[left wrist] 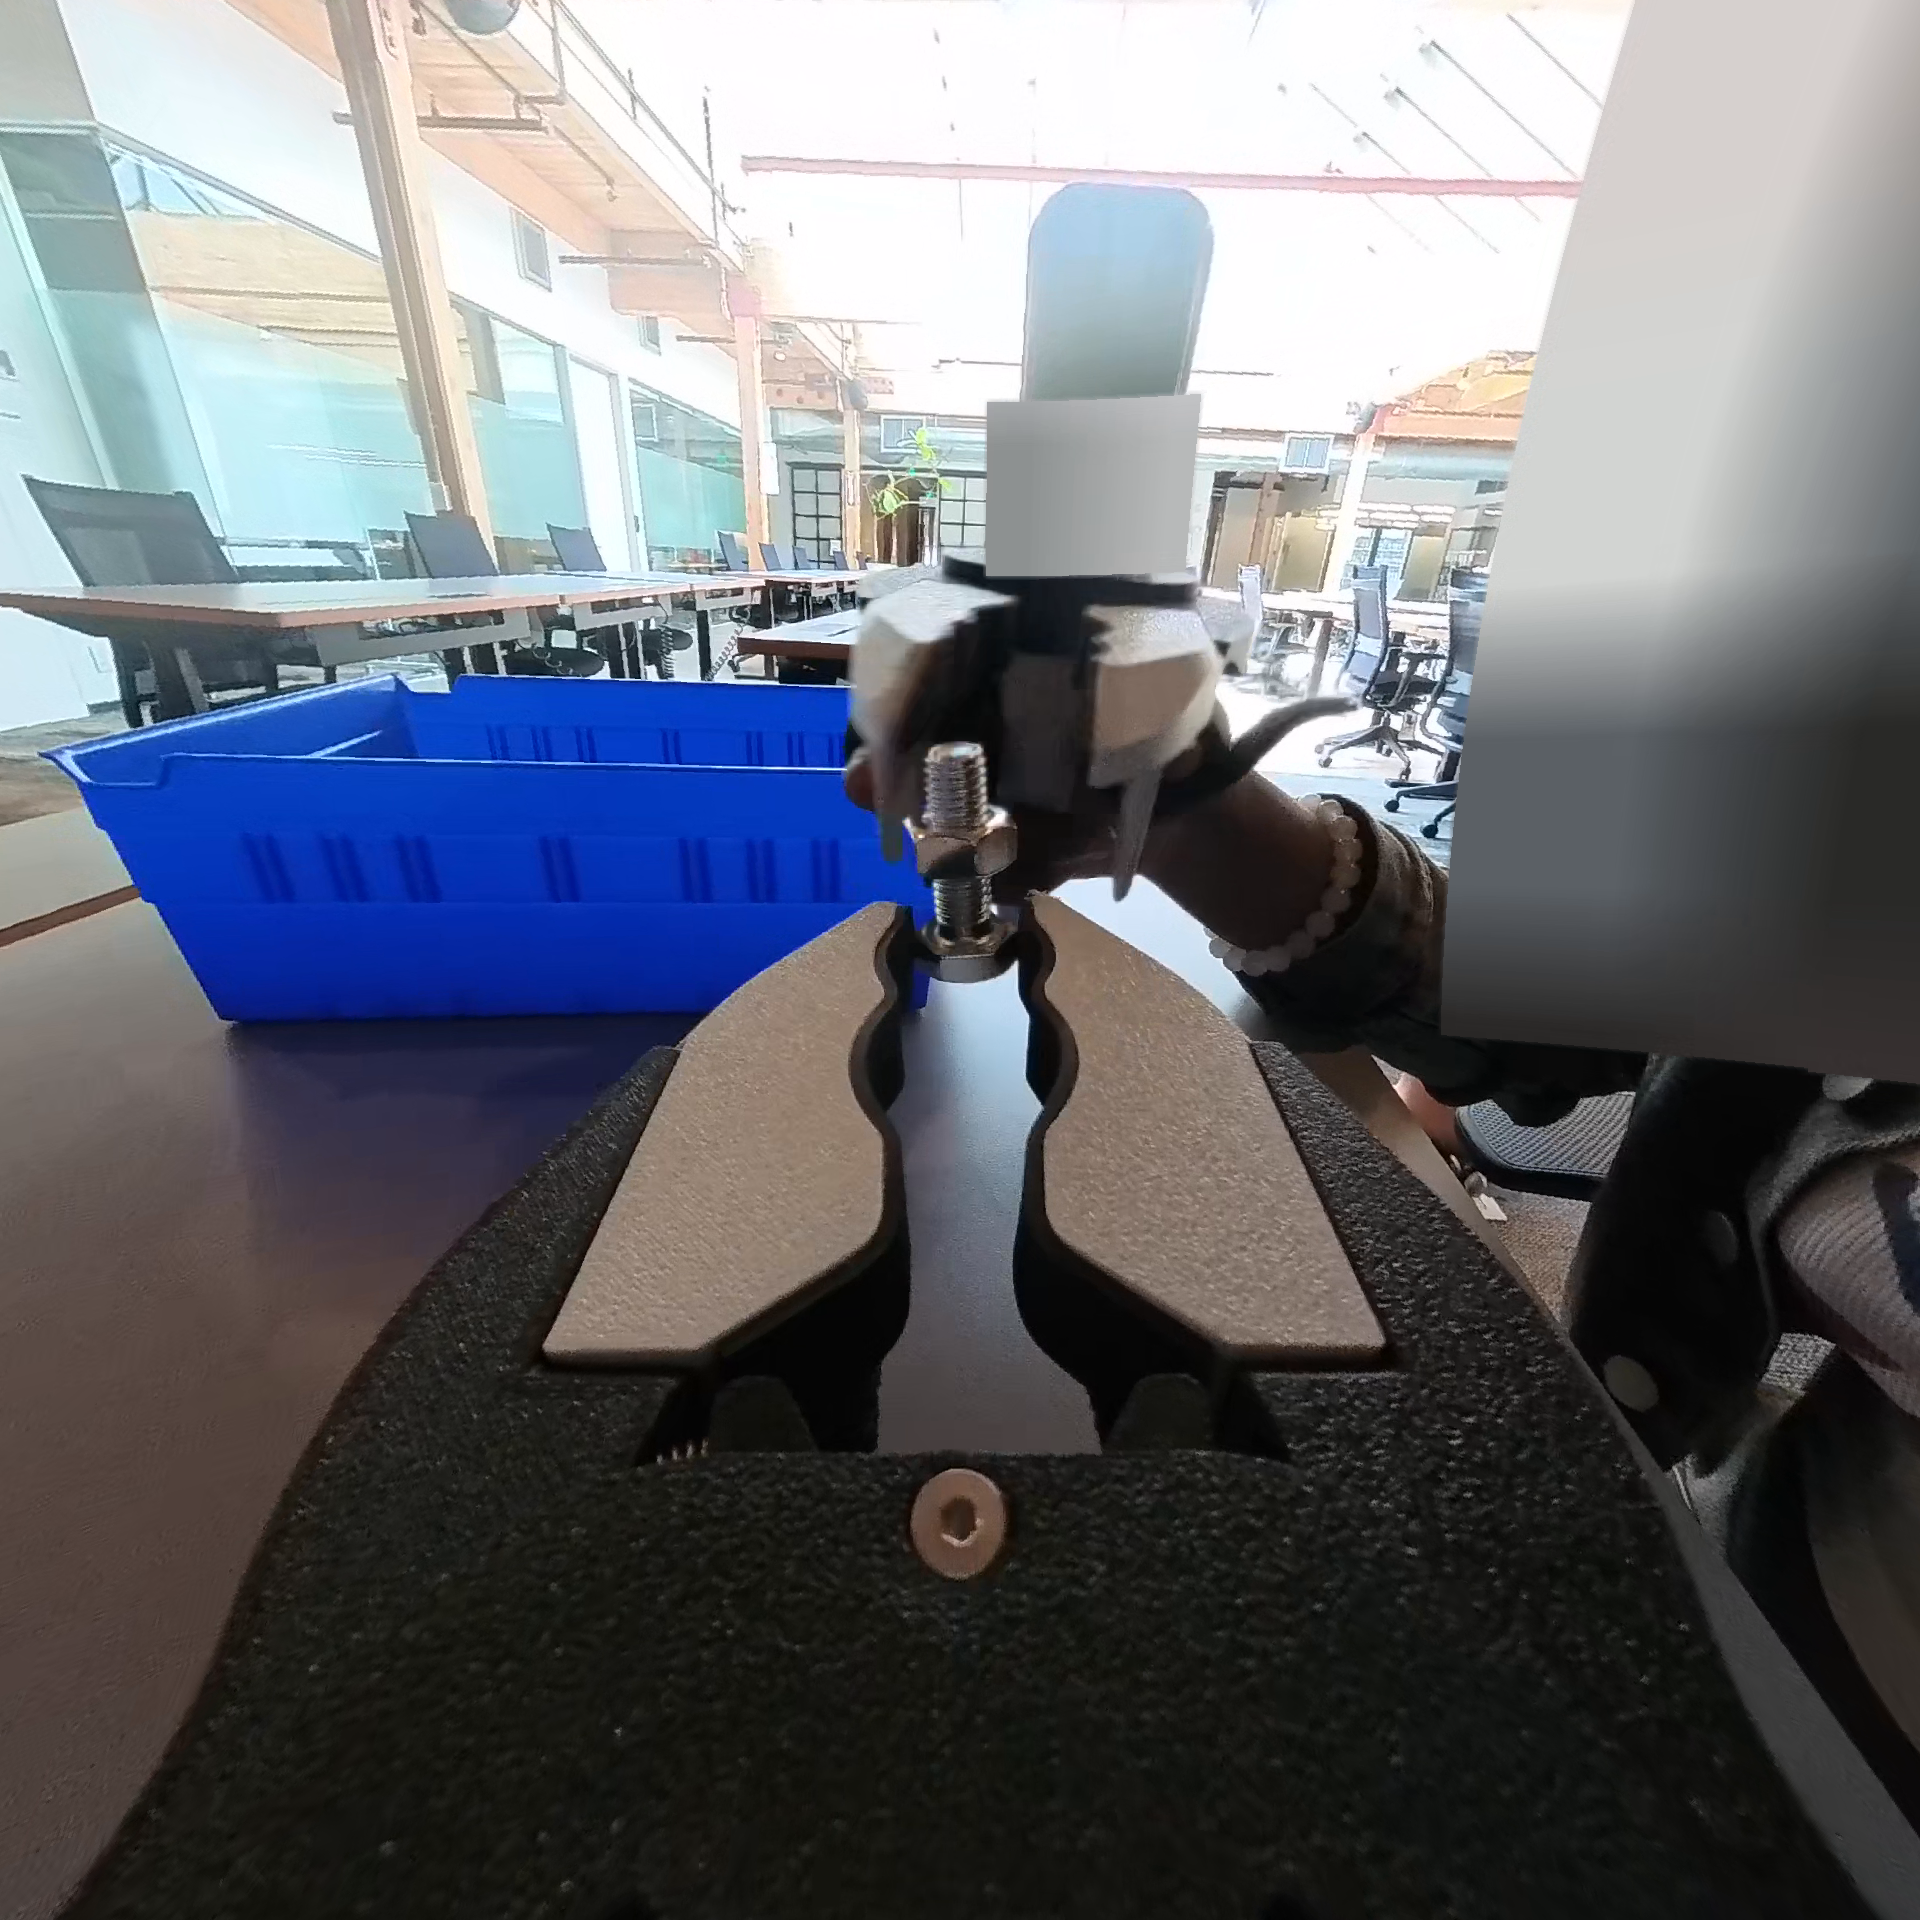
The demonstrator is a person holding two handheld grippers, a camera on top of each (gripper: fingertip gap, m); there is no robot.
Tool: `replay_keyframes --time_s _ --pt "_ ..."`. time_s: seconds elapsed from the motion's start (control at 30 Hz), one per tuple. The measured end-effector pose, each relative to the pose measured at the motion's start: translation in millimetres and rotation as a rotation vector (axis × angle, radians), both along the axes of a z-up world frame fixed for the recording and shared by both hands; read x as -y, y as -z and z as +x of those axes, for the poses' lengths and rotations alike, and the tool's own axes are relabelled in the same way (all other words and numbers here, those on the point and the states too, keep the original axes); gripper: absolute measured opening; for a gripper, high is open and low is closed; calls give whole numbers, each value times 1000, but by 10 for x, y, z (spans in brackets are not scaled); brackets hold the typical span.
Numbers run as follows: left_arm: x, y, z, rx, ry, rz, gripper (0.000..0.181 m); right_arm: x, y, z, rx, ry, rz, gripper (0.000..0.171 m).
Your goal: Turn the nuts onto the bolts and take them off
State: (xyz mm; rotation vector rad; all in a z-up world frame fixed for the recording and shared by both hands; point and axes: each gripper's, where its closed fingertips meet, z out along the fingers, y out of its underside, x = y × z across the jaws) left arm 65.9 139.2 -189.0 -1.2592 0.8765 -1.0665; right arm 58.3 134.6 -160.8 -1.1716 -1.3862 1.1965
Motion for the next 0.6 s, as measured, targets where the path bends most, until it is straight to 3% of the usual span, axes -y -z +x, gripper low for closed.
replay_keyframes --time_s 0.03,0.13,0.37,0.6 --pt "0 -1 0 1 1 0 19 -31 19 -23 9 25 11 31" --pt "0 0 2 0 2 -1 19 -50 67 -90 33 56 34 53" --pt "12 2 12 -4 7 2 19 -14 128 -161 53 38 12 54" --pt "9 -1 12 -2 0 4 19 -6 167 -174 70 34 12 39"
